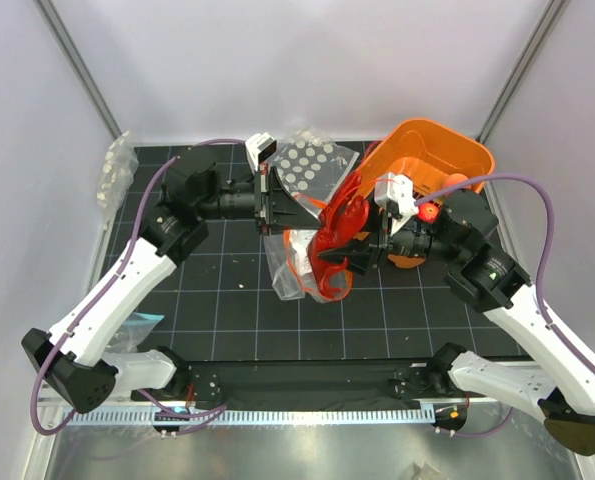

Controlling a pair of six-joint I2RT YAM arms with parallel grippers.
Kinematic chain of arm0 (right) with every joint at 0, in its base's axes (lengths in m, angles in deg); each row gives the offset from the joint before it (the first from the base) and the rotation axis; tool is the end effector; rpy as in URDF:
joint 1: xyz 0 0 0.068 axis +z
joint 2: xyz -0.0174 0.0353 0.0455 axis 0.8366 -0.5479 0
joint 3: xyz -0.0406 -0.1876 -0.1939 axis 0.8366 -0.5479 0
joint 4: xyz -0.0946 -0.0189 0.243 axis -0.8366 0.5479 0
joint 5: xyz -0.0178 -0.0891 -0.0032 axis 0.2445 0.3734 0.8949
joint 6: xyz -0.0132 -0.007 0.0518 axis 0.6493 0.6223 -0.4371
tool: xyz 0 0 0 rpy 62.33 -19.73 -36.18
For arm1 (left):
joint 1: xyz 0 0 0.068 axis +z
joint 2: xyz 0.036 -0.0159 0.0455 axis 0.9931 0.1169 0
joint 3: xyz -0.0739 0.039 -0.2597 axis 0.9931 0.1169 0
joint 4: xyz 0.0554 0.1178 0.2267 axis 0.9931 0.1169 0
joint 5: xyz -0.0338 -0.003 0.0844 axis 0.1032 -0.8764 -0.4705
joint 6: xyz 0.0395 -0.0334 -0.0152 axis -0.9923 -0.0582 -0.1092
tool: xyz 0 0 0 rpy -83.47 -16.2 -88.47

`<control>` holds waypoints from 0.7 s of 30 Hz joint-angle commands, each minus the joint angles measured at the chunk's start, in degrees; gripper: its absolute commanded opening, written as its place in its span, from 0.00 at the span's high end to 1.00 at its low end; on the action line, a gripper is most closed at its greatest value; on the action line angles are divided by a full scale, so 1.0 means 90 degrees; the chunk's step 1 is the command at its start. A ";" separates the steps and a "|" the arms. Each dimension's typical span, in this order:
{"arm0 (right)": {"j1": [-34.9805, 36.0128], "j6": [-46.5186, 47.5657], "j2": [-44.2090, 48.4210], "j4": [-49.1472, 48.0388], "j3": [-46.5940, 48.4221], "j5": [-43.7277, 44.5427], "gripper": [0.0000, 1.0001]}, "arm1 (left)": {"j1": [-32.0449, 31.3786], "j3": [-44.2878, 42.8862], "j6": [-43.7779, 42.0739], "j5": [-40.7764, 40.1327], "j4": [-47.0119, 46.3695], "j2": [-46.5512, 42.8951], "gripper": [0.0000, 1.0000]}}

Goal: Place the food in the zip-top bag and seal the zipper
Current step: Place the fake lobster in the zipper food storage bag.

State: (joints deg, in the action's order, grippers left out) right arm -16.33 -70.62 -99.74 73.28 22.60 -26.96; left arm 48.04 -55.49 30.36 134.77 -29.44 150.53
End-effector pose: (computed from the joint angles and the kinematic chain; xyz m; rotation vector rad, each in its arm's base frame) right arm 0.1247 0.1354 0.4484 -1.0857 1.2030 1.0182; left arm 0.2001 -0.1757 0.4470 0.1753 2.1357 -2.0422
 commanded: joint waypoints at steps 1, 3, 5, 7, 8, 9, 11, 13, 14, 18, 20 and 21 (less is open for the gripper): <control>0.0027 0.0057 0.0022 0.0139 0.0217 0.0006 0.68 | -0.0107 0.0128 0.0094 0.0096 -0.0532 -0.0082 1.00; 0.0027 -0.0070 0.0051 0.0101 -0.0017 0.0005 0.83 | -0.0204 0.0177 -0.0042 -0.0002 -0.0561 0.0122 1.00; 0.0027 -0.0216 0.0235 -0.0200 -0.0261 0.0189 0.96 | -0.0312 0.0158 -0.0159 -0.0002 -0.0552 0.0279 1.00; 0.0037 -0.0556 0.0577 -0.0735 -0.0768 0.0473 0.99 | -0.0342 0.0158 -0.0228 -0.0158 -0.0542 0.0426 1.00; 0.0028 -0.0858 0.0714 -0.0961 -0.1128 0.0957 0.99 | -0.0351 0.0168 -0.0286 -0.0217 -0.0435 0.0465 1.00; 0.0027 -0.0987 0.0860 -0.1167 -0.1315 0.1204 0.99 | -0.0352 0.0139 -0.0335 -0.0382 -0.0338 0.0465 1.00; 0.0018 -0.1124 0.1300 -0.1675 -0.1763 0.1944 0.99 | -0.0342 0.0032 -0.0636 -0.0548 0.0255 0.0475 1.00; 0.0027 -0.1378 0.1670 -0.2104 -0.2057 0.2376 0.99 | -0.0351 -0.0202 -0.0871 -0.0841 0.0803 0.0495 1.00; 0.0027 -0.1524 0.1769 -0.2300 -0.2368 0.2649 0.99 | -0.0352 -0.0271 -0.0979 -0.0949 0.1251 0.0495 1.00; 0.0027 -0.2422 0.2052 -0.3294 -0.3092 0.3276 0.99 | -0.0517 -0.0292 -0.1223 -0.1408 0.1928 0.0465 0.99; 0.0027 -0.2911 0.2189 -0.3570 -0.3579 0.3539 0.99 | -0.0576 -0.0233 -0.1351 -0.1730 0.2356 0.0446 0.98; 0.0027 -0.2970 0.2228 -0.3745 -0.3737 0.3618 0.99 | -0.0644 -0.0107 -0.1400 -0.1847 0.2475 0.0436 0.97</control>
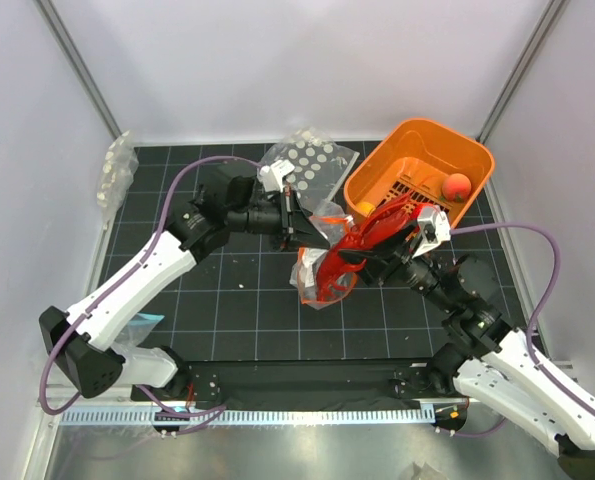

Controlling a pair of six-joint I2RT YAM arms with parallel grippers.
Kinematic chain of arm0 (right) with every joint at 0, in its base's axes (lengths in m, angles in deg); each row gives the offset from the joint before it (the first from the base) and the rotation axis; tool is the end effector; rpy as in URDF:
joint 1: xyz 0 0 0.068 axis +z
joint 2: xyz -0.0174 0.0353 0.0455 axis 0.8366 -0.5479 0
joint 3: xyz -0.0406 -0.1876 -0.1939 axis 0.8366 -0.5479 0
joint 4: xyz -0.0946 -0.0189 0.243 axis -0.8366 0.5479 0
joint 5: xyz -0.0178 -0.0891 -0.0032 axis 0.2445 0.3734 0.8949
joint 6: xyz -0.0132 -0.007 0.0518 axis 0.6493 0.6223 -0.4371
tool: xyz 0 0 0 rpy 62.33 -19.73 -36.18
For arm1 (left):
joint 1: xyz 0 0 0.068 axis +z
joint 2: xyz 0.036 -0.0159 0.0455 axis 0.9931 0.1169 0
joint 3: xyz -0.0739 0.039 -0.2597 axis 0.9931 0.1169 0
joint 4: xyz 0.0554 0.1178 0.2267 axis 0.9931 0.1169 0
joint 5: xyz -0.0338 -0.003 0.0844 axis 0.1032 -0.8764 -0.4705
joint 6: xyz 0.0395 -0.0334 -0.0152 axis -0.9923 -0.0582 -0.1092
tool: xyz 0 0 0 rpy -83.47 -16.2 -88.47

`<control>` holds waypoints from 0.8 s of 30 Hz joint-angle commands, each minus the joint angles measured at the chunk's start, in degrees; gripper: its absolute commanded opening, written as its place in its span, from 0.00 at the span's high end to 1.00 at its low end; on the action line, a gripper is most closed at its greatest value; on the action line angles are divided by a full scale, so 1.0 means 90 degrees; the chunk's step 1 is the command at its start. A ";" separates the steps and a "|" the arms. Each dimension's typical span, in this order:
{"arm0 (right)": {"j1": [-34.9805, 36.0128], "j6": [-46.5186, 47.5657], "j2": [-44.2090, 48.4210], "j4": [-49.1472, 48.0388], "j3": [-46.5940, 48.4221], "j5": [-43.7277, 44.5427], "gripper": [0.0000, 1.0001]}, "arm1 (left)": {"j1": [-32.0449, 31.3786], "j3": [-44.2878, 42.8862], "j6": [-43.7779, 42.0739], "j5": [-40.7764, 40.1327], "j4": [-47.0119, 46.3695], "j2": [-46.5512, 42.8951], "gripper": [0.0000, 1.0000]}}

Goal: Place the food in the zip-top bag and seal the zipper
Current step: Place the fake lobster in the zipper food storage bag.

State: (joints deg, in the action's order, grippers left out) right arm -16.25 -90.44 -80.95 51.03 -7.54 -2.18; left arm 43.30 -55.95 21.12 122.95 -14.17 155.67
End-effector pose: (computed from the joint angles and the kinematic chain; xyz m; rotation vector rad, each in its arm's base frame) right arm 0.1061 0.1018 0.3601 -0.4974 1.3140 0.9990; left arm 0.2083 -0.2046 0.3998 0.0241 2.4140 -1.7413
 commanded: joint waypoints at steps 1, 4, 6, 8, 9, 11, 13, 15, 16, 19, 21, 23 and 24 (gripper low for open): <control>0.0018 -0.0778 0.0179 -0.1304 -0.0515 0.0845 0.99 | -0.0156 0.0023 -0.0450 -0.0621 0.0875 -0.0144 0.97; 0.0018 -0.0778 0.0374 -0.1518 -0.1082 0.0738 0.99 | -0.0371 0.0296 -0.0568 -0.0905 0.1100 -0.0135 0.95; 0.0028 -0.0554 0.0501 -0.1636 -0.1405 0.0631 0.99 | -0.0527 0.0404 -0.0558 -0.0944 0.1130 -0.0076 0.93; 0.0047 -0.0213 0.0511 -0.1461 -0.1512 0.0601 0.99 | -0.0615 0.0385 -0.0558 -0.0925 0.1169 0.0021 0.91; 0.0047 -0.0144 0.0453 -0.1276 -0.1522 0.0591 0.99 | -0.0664 0.0327 -0.0558 -0.0886 0.1169 0.0060 0.89; 0.0066 -0.0016 0.0394 -0.1168 -0.1581 0.0465 0.99 | -0.0684 0.0248 -0.0607 -0.0837 0.1227 0.0119 0.85; 0.0067 -0.0045 0.0413 -0.1118 -0.1668 0.0513 0.99 | -0.0694 0.0083 -0.0695 -0.0885 0.1470 0.0246 0.73; 0.0067 -0.0113 0.0511 -0.1118 -0.1873 0.0640 0.99 | -0.0694 -0.0142 -0.0958 -0.1118 0.1753 0.0363 0.57; 0.0057 -0.0123 0.0627 -0.1118 -0.2000 0.0708 0.99 | -0.0703 -0.0210 -0.1065 -0.1265 0.2132 0.0383 0.51; 0.0067 -0.0172 0.0784 -0.1040 -0.2215 0.0767 0.99 | -0.0704 -0.0396 -0.1320 -0.1734 0.2603 0.0432 0.23; 0.0067 -0.0240 0.0823 -0.0972 -0.2323 0.0874 0.99 | -0.0723 -0.0435 -0.1417 -0.1920 0.2721 0.0383 0.06; 0.0067 -0.0260 0.0901 -0.0953 -0.2498 0.1078 0.99 | -0.0723 -0.0552 -0.1476 -0.2271 0.3004 0.0334 0.00; 0.0067 -0.0241 0.0940 -0.0952 -0.2557 0.1137 0.99 | -0.0723 -0.0582 -0.1554 -0.2369 0.3092 0.0305 0.00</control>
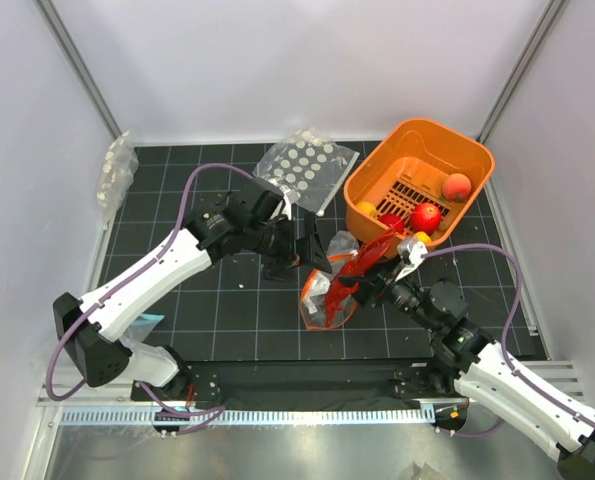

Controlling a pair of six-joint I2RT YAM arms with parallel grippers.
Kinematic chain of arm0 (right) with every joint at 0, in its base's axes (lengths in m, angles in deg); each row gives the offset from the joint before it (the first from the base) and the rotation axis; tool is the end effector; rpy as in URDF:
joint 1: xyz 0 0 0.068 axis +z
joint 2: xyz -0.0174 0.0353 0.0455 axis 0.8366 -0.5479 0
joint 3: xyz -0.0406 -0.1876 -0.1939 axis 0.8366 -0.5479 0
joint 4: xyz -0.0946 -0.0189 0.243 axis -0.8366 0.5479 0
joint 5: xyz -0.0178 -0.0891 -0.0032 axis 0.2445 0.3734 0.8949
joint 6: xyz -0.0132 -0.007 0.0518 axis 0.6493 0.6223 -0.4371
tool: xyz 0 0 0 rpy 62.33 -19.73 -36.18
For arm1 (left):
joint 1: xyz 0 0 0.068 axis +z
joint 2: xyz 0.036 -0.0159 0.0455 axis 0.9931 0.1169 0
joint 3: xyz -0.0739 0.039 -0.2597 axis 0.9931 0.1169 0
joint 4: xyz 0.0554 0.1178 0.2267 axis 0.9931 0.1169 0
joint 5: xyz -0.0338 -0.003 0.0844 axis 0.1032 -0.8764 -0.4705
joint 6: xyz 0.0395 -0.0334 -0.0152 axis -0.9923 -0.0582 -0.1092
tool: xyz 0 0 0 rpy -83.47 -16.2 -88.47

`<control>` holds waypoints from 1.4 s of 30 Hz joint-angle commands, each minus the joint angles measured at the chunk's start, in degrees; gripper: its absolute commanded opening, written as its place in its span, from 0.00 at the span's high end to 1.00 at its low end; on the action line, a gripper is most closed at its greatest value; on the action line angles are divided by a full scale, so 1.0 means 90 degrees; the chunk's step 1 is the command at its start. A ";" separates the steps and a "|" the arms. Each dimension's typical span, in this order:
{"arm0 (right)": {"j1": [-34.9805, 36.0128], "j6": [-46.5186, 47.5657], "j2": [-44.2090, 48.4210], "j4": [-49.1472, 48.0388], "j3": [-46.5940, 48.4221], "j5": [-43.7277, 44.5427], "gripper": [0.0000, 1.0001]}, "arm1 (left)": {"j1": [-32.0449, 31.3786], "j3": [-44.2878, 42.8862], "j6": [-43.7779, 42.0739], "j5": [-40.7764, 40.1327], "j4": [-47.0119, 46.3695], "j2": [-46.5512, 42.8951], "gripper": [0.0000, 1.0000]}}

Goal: Place the food in the zip-top bag and seal the zipper
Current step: Place the fake lobster in the zipper food storage bag.

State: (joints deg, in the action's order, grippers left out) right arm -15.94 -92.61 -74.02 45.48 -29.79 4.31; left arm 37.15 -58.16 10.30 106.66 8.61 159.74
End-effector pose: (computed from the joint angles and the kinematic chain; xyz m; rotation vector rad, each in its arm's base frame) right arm 0.1070 0.0985 0.2480 -0.4047 1.5177 0.9271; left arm 0.1905 -0.2189 0.3568 0.0112 2.7544 -1.1753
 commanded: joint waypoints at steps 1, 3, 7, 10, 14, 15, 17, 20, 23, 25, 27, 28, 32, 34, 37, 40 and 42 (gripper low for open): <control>0.0042 0.0087 0.0190 -0.0306 -0.0134 0.0494 0.99 | -0.0060 -0.0366 -0.0401 -0.0803 0.0775 -0.0224 0.00; 0.0042 0.0204 0.0171 -0.0131 -0.0105 0.0689 0.99 | -0.0157 -0.0366 -0.0469 -0.1058 0.0942 -0.0342 0.00; 0.0042 0.0283 -0.0043 0.0006 0.0031 0.1196 0.99 | -0.0742 -0.0103 -0.0577 -0.2033 0.1119 -0.0722 0.00; 0.0042 0.0361 -0.0258 0.0094 0.0149 0.1480 0.99 | -0.1474 0.0433 -0.0402 -0.3477 0.0915 -0.1191 0.00; 0.0081 0.0264 -0.0551 0.0104 0.0334 0.1696 0.99 | -0.2510 0.1127 -0.0342 -0.5119 0.0553 -0.1777 0.00; 0.0091 0.0235 -0.0677 0.0114 0.0441 0.1706 0.99 | -0.2666 0.1147 -0.0400 -0.5586 0.0494 -0.1768 0.00; 0.0120 0.0234 -0.0766 0.0153 0.0549 0.1745 0.99 | -0.3183 0.1060 -0.0789 -0.5940 0.0406 -0.1661 0.00; 0.0169 0.0166 -0.0981 0.0279 0.0822 0.1969 0.99 | -0.3887 0.0515 -0.1578 -0.6683 0.0464 -0.0941 0.00; 0.0189 0.0156 -0.1263 0.0445 0.1106 0.2038 0.99 | -0.4394 -0.0130 -0.2352 -0.7133 0.0484 -0.0354 0.00; 0.0228 0.0166 -0.1381 0.0436 0.1194 0.2047 0.99 | -0.4503 -0.0539 -0.2987 -0.7163 0.0494 0.0203 0.00; 0.0306 0.0176 -0.1518 0.0436 0.1252 0.2096 0.99 | -0.4504 -0.0756 -0.3416 -0.6997 0.0446 0.0477 0.00; 0.0306 0.0185 -0.1547 0.0426 0.1272 0.2126 0.99 | -0.4513 -0.0844 -0.3486 -0.6881 0.0397 0.0681 0.00; 0.0326 0.0137 -0.1655 0.0407 0.1340 0.2194 0.99 | -0.4503 -0.0582 -0.3965 -0.6645 -0.0179 0.0732 0.07; 0.0326 0.0088 -0.1723 0.0436 0.1379 0.2233 0.99 | -0.4445 -0.0300 -0.4237 -0.6470 -0.0589 0.0635 0.17; 0.0316 -0.0029 -0.1772 0.0407 0.1370 0.2233 0.99 | -0.4319 0.0139 -0.4356 -0.6226 -0.1029 0.0508 0.45; 0.0316 -0.0107 -0.1802 0.0416 0.1399 0.2311 0.99 | -0.4269 0.0705 -0.4366 -0.6225 -0.1487 0.0264 0.56; 0.0326 -0.0185 -0.1831 0.0504 0.1486 0.2399 0.99 | -0.4279 0.1019 -0.4493 -0.6138 -0.1927 0.0049 0.57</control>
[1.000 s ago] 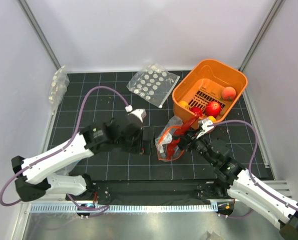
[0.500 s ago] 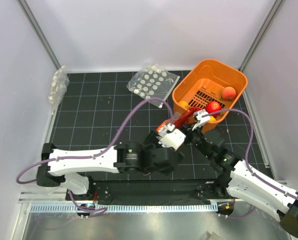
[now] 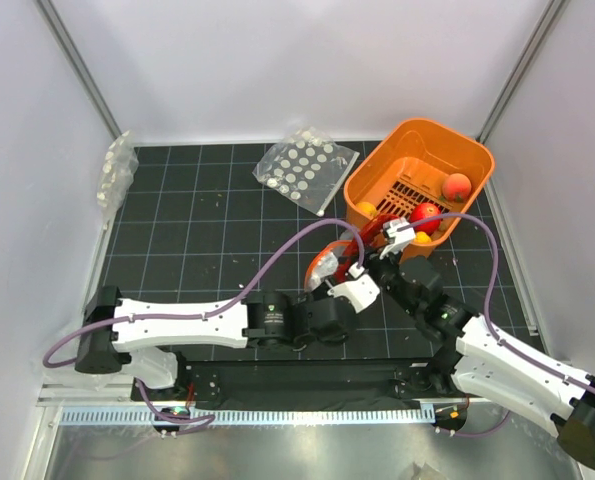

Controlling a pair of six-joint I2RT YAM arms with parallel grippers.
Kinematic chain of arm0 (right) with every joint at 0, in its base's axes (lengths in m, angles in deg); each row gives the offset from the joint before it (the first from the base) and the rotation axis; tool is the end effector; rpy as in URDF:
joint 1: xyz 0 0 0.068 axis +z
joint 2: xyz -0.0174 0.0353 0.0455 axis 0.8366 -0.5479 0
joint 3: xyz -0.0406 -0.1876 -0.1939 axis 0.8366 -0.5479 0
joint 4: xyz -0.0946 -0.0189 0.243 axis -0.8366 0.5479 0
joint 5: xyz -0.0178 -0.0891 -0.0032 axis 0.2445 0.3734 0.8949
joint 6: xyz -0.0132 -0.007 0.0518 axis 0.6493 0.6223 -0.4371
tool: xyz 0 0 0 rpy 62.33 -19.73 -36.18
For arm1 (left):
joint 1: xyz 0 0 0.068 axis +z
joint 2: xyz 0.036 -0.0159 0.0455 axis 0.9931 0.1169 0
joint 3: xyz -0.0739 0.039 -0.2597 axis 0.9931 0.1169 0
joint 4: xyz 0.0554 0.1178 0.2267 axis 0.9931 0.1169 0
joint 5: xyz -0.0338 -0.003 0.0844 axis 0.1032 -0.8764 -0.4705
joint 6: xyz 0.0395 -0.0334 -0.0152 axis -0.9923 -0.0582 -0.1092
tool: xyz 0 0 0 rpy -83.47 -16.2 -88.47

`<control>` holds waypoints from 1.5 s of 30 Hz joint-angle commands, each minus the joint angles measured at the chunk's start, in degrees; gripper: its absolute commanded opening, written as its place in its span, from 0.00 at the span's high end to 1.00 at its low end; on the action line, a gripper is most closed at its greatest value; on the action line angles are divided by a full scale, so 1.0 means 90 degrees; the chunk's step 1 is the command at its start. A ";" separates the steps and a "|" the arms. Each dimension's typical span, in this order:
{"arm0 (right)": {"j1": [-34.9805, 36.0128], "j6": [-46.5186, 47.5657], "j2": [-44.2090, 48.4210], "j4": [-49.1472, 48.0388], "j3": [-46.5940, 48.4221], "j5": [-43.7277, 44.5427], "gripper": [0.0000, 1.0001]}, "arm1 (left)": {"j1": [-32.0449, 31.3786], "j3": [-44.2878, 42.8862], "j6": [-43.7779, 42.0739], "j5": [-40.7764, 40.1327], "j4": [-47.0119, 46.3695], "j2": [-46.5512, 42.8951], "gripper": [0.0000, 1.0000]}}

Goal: Place the food in the zip-top bag and seal the zipper
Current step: Place the fake lobster in the zipper food storage bag.

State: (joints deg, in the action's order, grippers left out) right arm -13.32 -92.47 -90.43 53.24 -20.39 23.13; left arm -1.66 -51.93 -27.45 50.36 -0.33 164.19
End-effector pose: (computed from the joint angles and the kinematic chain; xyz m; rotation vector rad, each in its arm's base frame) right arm 0.1396 0.1225 0.2510 -0.2366 1.7766 0.6130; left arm 0.0466 -0.3105 0.3131 1.0669 2.0183 -0.2258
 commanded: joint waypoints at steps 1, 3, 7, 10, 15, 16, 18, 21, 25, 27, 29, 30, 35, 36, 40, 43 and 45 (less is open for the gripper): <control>0.0024 -0.0239 -0.0055 -0.0309 0.0491 0.0337 0.99 | 0.0034 0.0619 -0.0328 0.0109 -0.1060 -0.0515 0.56; 0.0034 -0.0307 -0.0114 -0.0114 0.0637 0.0406 0.99 | 0.0034 0.0894 -0.0454 0.0051 -0.1490 -0.0719 0.55; 0.0044 -0.0493 -0.0202 0.0052 0.0736 0.0445 0.99 | 0.0044 0.1704 -0.0767 0.0021 -0.2388 -0.1101 0.53; 0.0044 -0.0610 -0.0222 0.0121 0.0794 0.0455 0.99 | 0.0054 0.2115 -0.1167 0.0021 -0.3130 -0.1258 0.50; 0.0073 -0.0659 -0.0251 0.0160 0.0882 0.0465 0.99 | 0.0073 0.2252 -0.1665 -0.0018 -0.3376 -0.1131 0.47; 0.0064 -0.0669 -0.0251 0.0150 0.0892 0.0474 0.99 | 0.0093 0.2281 -0.1792 0.0059 -0.3492 -0.1111 0.46; 0.0073 -0.0679 -0.0290 0.0150 0.0921 0.0474 0.99 | 0.0161 0.2369 -0.1871 0.0245 -0.3610 -0.1082 0.46; 0.0073 -0.0718 -0.0329 0.0150 0.0941 0.0484 0.99 | 0.0229 0.2476 -0.2144 0.0343 -0.3776 -0.0975 0.44; 0.0073 -0.0776 -0.0320 0.0160 0.0931 0.0484 0.99 | 0.0454 0.2545 -0.2310 0.0714 -0.3991 -0.0867 0.42; 0.0083 -0.0806 -0.0300 0.0160 0.0911 0.0494 0.99 | 0.0600 0.2545 -0.2388 0.0841 -0.4030 -0.0779 0.43; 0.0083 -0.0806 -0.0281 0.0160 0.0892 0.0503 0.99 | 0.0727 0.2536 -0.2476 0.0890 -0.4099 -0.0692 0.43; 0.0083 -0.0806 -0.0271 0.0160 0.0882 0.0494 0.99 | 0.0766 0.2536 -0.2515 0.0890 -0.4118 -0.0653 0.43; 0.0083 -0.0845 -0.0280 0.0121 0.0862 0.0543 0.99 | 0.1069 0.2438 -0.2701 0.1231 -0.4216 -0.0428 0.46; 0.0083 -0.0845 -0.0300 0.0121 0.0872 0.0543 0.99 | 0.1089 0.2428 -0.2740 0.1280 -0.4226 -0.0341 0.47; 0.0083 -0.0815 -0.0329 0.0121 0.0921 0.0562 0.99 | 0.1177 0.2370 -0.2799 0.1291 -0.4197 -0.0106 0.53; 0.0083 -0.0806 -0.0329 0.0130 0.0941 0.0562 0.99 | 0.1303 0.2321 -0.2779 0.1349 -0.4157 0.0051 0.81; 0.0093 -0.0777 -0.0339 0.0121 0.0950 0.0572 0.99 | 0.1333 0.2156 -0.2789 0.1369 -0.3944 0.0138 1.00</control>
State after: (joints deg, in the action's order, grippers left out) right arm -12.94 -99.36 -93.73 58.40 -14.79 26.91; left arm 9.66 -29.57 -51.97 61.75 -35.50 164.70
